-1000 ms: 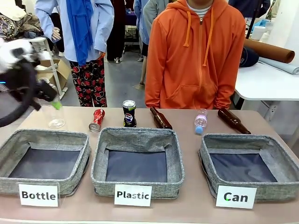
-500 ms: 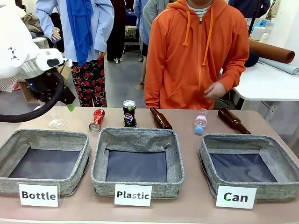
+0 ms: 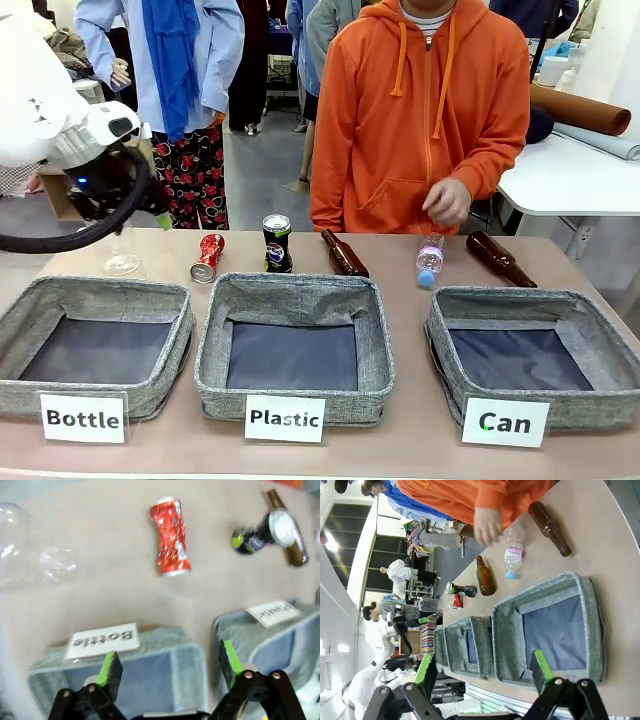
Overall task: Sort the can waste into the basket.
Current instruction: Pick up the can waste from the table and place it in the right Fabric basket.
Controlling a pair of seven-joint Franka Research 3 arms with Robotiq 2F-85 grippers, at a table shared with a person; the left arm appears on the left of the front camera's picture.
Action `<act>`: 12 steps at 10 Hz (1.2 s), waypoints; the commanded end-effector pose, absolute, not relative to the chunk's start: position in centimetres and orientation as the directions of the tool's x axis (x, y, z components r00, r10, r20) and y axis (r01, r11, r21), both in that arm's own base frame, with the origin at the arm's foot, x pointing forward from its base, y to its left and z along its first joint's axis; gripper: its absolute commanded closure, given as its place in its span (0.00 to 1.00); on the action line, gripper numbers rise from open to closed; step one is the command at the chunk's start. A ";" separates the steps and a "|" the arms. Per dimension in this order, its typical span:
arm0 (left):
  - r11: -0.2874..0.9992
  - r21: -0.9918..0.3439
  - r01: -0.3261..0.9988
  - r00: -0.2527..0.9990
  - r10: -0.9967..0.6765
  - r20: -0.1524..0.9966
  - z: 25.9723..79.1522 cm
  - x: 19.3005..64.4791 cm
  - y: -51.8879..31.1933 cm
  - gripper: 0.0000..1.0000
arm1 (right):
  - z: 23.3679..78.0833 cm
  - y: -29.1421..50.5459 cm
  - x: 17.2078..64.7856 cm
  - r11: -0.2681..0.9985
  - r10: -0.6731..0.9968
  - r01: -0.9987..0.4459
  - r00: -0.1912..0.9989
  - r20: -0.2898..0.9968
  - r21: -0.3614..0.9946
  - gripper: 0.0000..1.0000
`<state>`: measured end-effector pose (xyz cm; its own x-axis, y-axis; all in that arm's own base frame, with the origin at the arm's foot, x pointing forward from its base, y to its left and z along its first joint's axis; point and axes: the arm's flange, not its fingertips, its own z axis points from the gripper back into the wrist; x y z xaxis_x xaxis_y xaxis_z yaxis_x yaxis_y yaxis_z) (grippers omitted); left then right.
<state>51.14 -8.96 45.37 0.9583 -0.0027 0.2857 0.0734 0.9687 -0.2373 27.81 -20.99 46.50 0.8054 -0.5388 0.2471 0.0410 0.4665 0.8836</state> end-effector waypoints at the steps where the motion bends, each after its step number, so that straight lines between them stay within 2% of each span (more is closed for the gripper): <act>1: 0.958 -0.282 -0.058 0.950 0.140 0.278 43.4 54.0 -12.6 0.00 | 46.6 -21.1 28.1 0.463 -0.535 0.003 0.798 0.276 0.886 0.00; 4: 0.963 -0.210 -0.169 0.950 0.216 0.225 39.4 58.4 -16.2 0.00 | 46.6 -21.1 28.1 0.463 -0.535 0.003 0.798 0.276 0.886 0.00; 5: 0.963 -0.174 -0.206 0.934 0.246 0.259 38.0 60.0 -16.9 0.00 | 46.6 -21.1 28.1 0.463 -0.535 0.003 0.798 0.276 0.886 0.00; 7: 0.988 -0.072 -0.140 0.960 0.153 0.234 34.7 63.4 -17.8 0.00 | 46.6 -21.1 28.1 0.463 -0.535 0.003 0.798 0.276 0.886 0.00; 9: 0.989 -0.052 -0.137 0.972 0.145 0.187 31.9 64.6 -17.9 0.00 | 46.6 -21.1 28.1 0.463 -0.535 0.003 0.798 0.276 0.886 0.00; 10: 0.993 -0.074 -0.089 0.981 0.101 0.166 31.7 64.6 -17.9 0.00 | 46.6 -21.1 28.1 0.463 -0.535 0.003 0.798 0.276 0.886 0.00; 12: 0.994 -0.088 -0.062 0.978 0.078 0.191 31.6 64.6 -17.9 0.00 | 46.6 -21.1 28.1 0.463 -0.535 0.003 0.798 0.276 0.886 0.00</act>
<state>64.43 -18.10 30.63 0.9778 0.0971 0.1855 -0.0862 0.9941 -0.0662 27.80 -20.99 46.50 0.8056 -0.5383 0.2475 0.0410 0.4674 0.8831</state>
